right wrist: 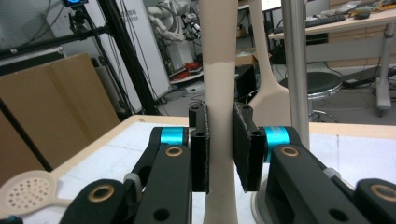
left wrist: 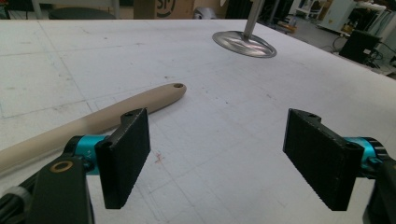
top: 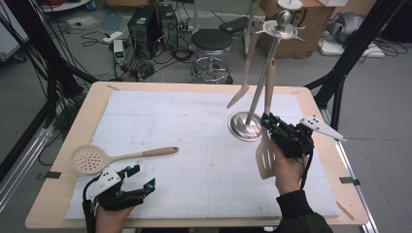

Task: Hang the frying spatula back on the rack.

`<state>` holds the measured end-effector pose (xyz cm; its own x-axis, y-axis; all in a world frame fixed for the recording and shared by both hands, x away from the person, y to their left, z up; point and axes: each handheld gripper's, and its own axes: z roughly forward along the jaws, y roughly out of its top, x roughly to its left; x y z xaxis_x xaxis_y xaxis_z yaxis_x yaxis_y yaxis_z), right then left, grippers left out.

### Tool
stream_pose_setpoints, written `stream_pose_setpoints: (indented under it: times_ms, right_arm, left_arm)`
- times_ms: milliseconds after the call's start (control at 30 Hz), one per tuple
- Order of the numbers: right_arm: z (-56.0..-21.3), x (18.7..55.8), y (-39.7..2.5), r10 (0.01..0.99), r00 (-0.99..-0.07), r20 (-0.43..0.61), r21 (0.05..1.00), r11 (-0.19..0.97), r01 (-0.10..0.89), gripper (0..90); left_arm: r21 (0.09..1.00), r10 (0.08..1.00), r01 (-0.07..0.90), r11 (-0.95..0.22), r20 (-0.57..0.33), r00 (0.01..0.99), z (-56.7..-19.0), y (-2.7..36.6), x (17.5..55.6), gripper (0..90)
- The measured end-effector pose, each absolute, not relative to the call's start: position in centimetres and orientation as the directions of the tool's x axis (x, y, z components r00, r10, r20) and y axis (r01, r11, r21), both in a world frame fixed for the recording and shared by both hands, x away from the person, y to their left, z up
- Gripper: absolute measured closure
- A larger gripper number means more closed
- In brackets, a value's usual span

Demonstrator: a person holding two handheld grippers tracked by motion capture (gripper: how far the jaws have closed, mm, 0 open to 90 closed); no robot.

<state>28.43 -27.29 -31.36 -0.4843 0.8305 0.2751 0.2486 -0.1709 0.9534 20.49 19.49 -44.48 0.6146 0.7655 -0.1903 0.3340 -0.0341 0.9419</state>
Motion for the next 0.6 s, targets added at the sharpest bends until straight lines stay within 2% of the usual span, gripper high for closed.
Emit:
stream_pose_setpoints:
  times_ms: [333, 600]
  right_arm:
    - [-29.3, 28.0, -27.2, 0.848, -0.465, 0.255, 0.965, -0.191, 0.181, 78.4]
    - [-28.0, 28.1, -27.1, 0.860, -0.451, 0.239, 0.969, -0.184, 0.165, 78.4]
  left_arm:
    - [0.943, 0.767, 0.332, -0.033, -0.189, 0.613, -44.5, 19.5, 20.5, 23.6]
    - [0.943, 0.767, 0.331, -0.033, -0.188, 0.614, -44.4, 19.5, 20.5, 23.6]
